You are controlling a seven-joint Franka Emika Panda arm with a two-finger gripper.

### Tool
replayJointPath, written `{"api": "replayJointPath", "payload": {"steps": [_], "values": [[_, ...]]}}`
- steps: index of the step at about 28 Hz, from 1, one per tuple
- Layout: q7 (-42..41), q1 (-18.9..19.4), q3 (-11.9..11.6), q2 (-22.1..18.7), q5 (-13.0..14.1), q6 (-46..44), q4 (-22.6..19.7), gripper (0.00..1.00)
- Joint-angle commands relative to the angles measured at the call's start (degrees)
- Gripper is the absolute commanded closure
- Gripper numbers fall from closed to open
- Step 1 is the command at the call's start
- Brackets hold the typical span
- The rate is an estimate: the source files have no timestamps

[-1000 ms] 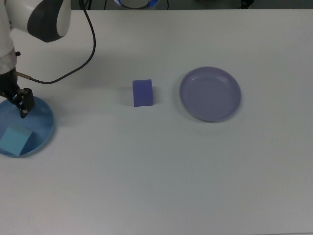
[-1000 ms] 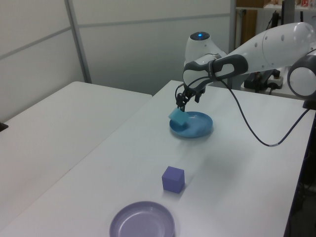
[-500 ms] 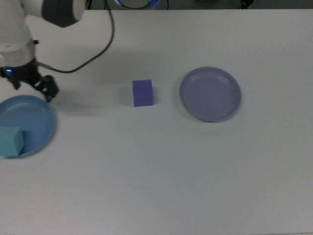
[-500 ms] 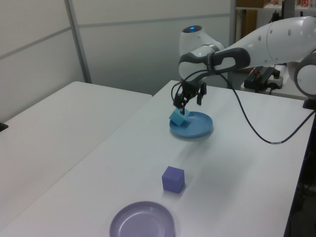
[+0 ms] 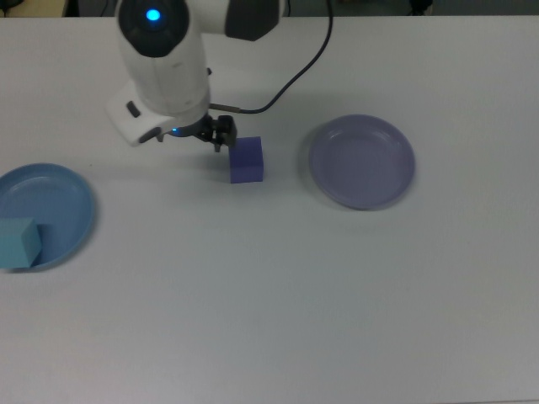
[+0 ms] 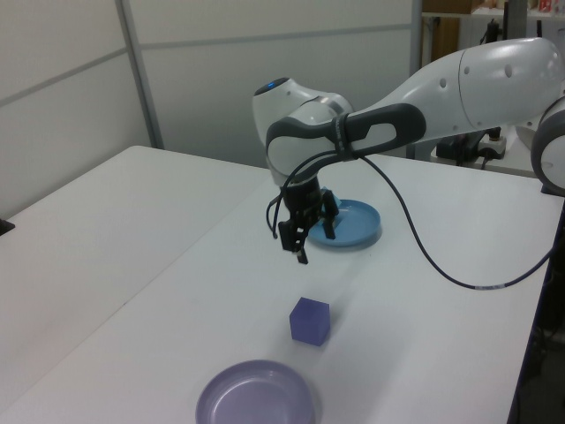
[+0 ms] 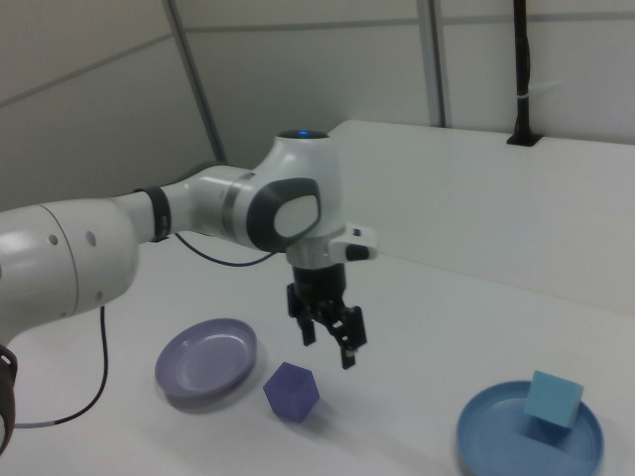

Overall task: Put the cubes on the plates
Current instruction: 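Move the gripper to the purple cube and lower around it, then close the gripper on the purple cube and lift it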

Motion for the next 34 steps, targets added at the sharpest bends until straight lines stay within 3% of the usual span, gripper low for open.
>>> {"api": "replayJointPath", "payload": {"steps": [1, 5, 10, 22, 26, 34], "values": [[-1.03, 4.22, -0.86, -2.95, 0.86, 2.81, -5.39, 0.00], [-1.03, 9.23, -0.95, -2.86, -1.60, 8.79, -10.84, 0.00], [-0.59, 12.40, -0.86, -2.34, -3.80, 11.34, -13.39, 0.00], [-0.85, 12.06, -1.48, -1.89, -5.56, 11.70, -13.39, 0.00], [-0.68, 11.79, -1.48, 0.03, -7.14, 12.14, -13.40, 0.00], [-0.24, 11.79, -1.56, 1.18, -7.32, 15.65, -14.71, 0.00]]}}
